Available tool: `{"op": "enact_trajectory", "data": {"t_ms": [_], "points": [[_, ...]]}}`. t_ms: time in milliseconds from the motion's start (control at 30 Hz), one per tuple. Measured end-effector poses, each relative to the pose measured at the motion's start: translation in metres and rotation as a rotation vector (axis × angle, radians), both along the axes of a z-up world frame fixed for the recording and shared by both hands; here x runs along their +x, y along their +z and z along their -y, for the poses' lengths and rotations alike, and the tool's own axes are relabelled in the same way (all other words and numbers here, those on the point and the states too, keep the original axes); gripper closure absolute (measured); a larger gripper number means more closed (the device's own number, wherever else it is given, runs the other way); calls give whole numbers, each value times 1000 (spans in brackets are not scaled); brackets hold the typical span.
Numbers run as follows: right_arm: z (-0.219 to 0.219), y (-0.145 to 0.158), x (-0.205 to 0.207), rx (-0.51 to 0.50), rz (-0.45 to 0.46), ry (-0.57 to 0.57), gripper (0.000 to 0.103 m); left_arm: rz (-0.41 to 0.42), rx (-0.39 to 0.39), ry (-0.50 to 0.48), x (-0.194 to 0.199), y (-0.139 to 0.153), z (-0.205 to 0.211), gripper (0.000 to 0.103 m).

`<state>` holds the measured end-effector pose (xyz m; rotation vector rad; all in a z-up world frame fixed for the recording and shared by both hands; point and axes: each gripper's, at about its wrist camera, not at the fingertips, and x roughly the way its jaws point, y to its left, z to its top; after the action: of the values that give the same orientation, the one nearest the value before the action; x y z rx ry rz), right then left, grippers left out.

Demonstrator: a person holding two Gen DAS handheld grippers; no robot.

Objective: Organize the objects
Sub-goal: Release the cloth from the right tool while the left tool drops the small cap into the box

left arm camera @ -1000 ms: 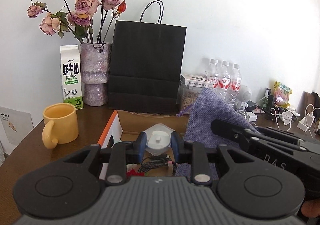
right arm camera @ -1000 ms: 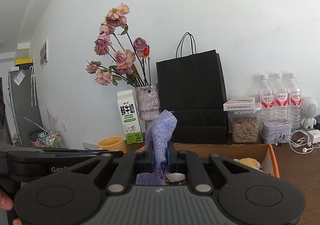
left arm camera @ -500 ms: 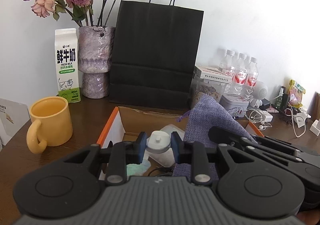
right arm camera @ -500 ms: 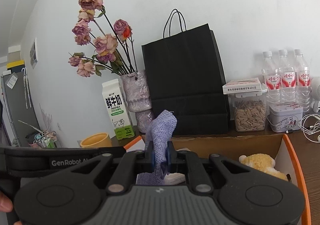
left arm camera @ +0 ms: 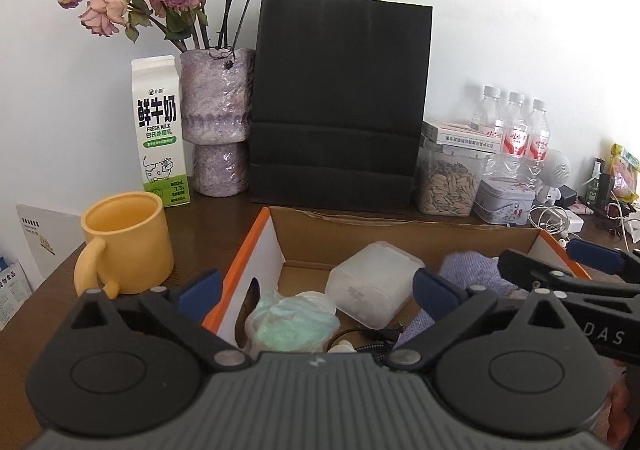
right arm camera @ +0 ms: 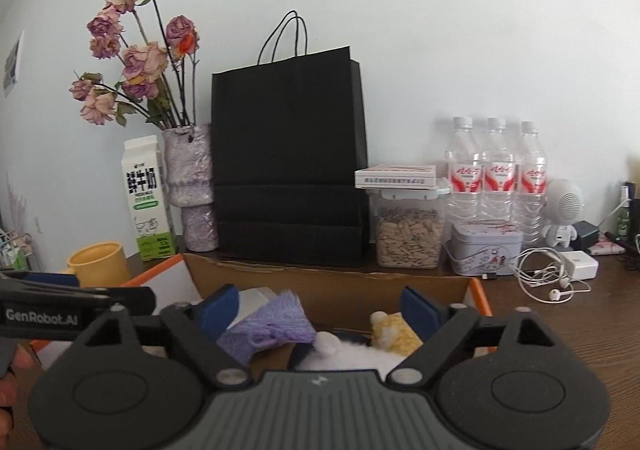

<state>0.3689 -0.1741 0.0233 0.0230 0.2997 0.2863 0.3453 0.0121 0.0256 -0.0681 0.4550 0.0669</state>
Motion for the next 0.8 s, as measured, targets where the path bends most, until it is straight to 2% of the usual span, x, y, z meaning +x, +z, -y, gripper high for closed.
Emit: {"op": "enact_trajectory", "data": {"t_ms": [233, 800], "points": [[3, -1, -1, -16, -2, -11, 4, -13, 5, 17, 1, -3, -4, 0], [4, -3, -28, -65, 30, 0, 3, 37, 7, 10, -23, -8, 2, 0]]}}
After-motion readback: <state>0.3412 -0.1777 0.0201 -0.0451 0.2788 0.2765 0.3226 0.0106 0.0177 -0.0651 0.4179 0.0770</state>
